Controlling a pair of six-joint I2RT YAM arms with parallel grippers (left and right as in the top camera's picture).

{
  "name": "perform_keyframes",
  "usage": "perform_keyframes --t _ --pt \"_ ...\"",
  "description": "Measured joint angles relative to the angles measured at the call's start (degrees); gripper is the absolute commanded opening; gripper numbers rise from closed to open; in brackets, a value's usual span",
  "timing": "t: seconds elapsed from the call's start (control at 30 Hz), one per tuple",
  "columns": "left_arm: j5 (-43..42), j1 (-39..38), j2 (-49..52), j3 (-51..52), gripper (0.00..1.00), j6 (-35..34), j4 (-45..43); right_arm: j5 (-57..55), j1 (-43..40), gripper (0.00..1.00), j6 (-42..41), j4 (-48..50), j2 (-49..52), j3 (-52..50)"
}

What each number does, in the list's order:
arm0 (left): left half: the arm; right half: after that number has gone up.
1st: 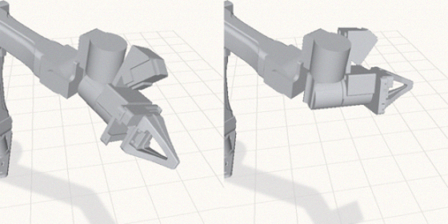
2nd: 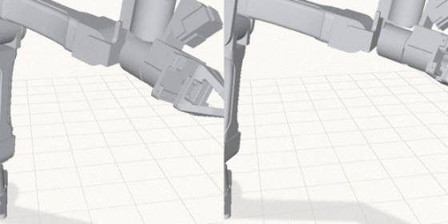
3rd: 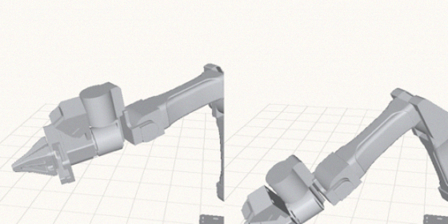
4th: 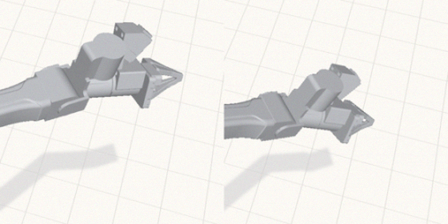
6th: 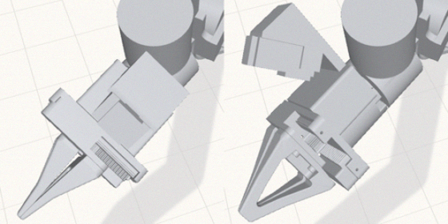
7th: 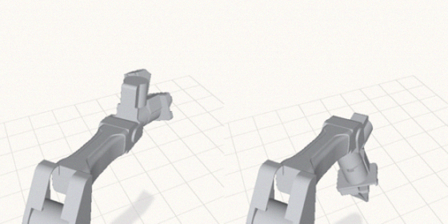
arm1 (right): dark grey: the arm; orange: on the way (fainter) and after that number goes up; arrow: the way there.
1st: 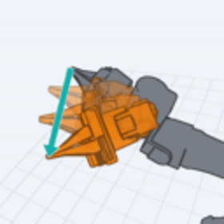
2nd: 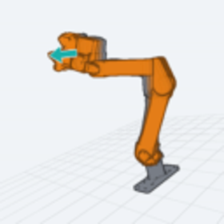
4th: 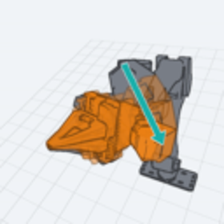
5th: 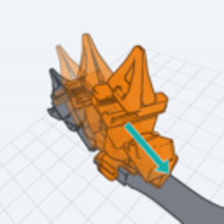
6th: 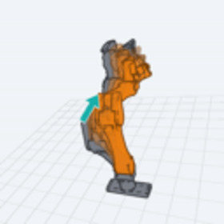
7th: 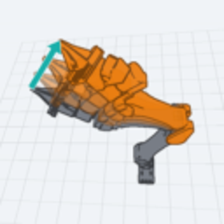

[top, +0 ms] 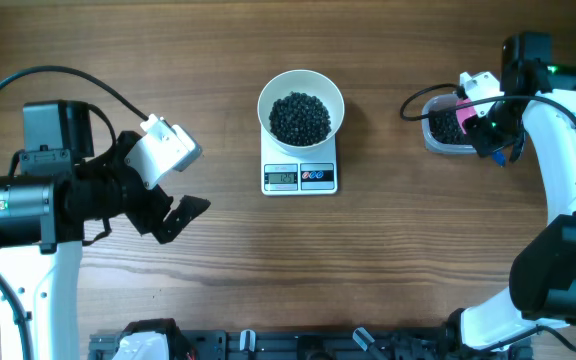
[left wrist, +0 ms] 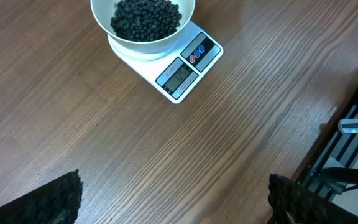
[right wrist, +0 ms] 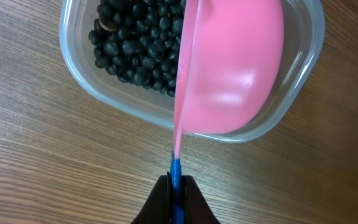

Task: Scoop item into bowl and weigh 150g on scale

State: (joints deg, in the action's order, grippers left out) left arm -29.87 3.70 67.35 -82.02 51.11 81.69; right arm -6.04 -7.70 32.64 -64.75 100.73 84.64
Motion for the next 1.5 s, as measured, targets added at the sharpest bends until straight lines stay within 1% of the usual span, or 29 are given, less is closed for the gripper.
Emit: perform_keyframes --t 0.2,0.47,0.67,0.97,1.1,1.27,1.5 --pt "0.0 0.0 0.0 0.0 1.0 0.0 0.0 -0.1 0.0 0.04 -1.6 -1.0 0.0 0.0" --pt "0.0 0.0 0.0 0.0 1.0 0.0 0.0 -0.2 0.0 0.04 -1.6 -0.8 0.0 0.0" --pt "0.0 0.0 0.0 0.0 1.0 0.0 0.0 -0.2 -0.3 0.04 -1.5 -3.8 0.1 0.7" --pt "0.0 0.0 0.0 0.0 1.0 0.0 0.0 -0.7 -0.9 0.04 0.1 -4.7 1.7 1.9" --pt "0.0 0.0 0.0 0.0 1.0 0.0 0.0 -1.7 -0.9 0.04 1.4 -1.9 4.3 2.0" --pt "0.0 0.0 0.0 0.0 1.0 0.0 0.0 -2.2 -0.9 0.04 4.2 3.6 4.5 2.0" --pt "0.0 0.0 0.0 0.0 1.0 0.0 0.0 -3.3 -1.1 0.04 13.3 9.1 4.7 2.1"
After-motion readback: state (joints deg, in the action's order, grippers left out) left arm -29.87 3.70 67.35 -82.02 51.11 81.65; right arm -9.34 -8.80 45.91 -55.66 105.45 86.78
